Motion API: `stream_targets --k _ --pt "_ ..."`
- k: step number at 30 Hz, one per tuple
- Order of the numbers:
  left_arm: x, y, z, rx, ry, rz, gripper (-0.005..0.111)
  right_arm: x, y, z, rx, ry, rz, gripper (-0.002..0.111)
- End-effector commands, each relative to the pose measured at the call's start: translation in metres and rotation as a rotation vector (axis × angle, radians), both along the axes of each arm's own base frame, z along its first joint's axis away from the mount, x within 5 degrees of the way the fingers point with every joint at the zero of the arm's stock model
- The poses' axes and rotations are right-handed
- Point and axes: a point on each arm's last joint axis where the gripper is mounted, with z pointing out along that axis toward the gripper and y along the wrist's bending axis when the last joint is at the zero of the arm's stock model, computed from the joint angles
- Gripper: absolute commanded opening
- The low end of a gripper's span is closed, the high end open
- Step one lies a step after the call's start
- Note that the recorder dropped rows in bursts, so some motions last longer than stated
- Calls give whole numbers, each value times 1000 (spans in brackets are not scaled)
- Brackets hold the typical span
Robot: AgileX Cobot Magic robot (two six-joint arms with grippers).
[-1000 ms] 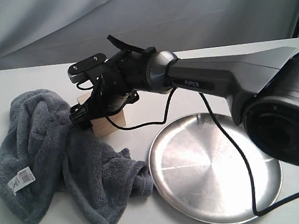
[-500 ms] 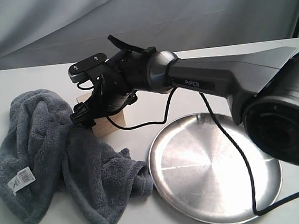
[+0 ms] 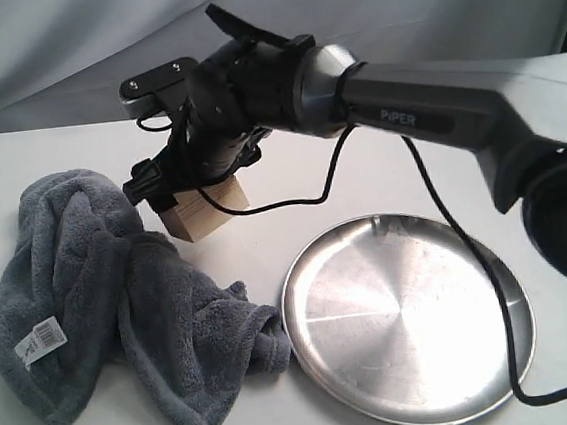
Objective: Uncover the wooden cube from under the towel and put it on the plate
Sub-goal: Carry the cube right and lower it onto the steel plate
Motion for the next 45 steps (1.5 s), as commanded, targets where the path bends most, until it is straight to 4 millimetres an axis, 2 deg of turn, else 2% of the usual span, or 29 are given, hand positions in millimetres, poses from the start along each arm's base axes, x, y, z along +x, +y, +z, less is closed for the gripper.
stream_targets --k 1,9,13,16,20,23,29,32,37,43,45 --pt "0 0 -1 -5 -5 -6 0 -4 -12 34 -31 -33 18 7" --pt "0 0 -1 -8 -5 -5 0 -10 -35 60 -116 6 17 3" --pt "0 0 -1 -8 -5 -5 0 -19 -47 73 -208 36 43 1" --pt "0 0 -1 -8 -5 -5 0 -23 -52 79 -235 61 36 1" --pt "0 0 -1 -4 -5 -6 0 -34 -62 79 -359 149 88 1" --pt "0 0 -1 -4 -5 -6 0 -35 -63 81 -362 143 113 0" --pt "0 0 -1 -6 -5 -6 0 -44 -68 108 -305 112 116 0" --pt "0 0 -1 -6 -5 -6 0 -46 -73 113 -274 127 108 0" --pt "0 0 -1 -6 -5 -6 0 -49 -98 101 -216 257 87 0" --pt "0 0 -1 -4 -5 -6 0 -49 -136 81 -249 348 27 0" --pt "0 0 -1 -4 -5 -6 0 -50 -143 75 -261 375 14 0"
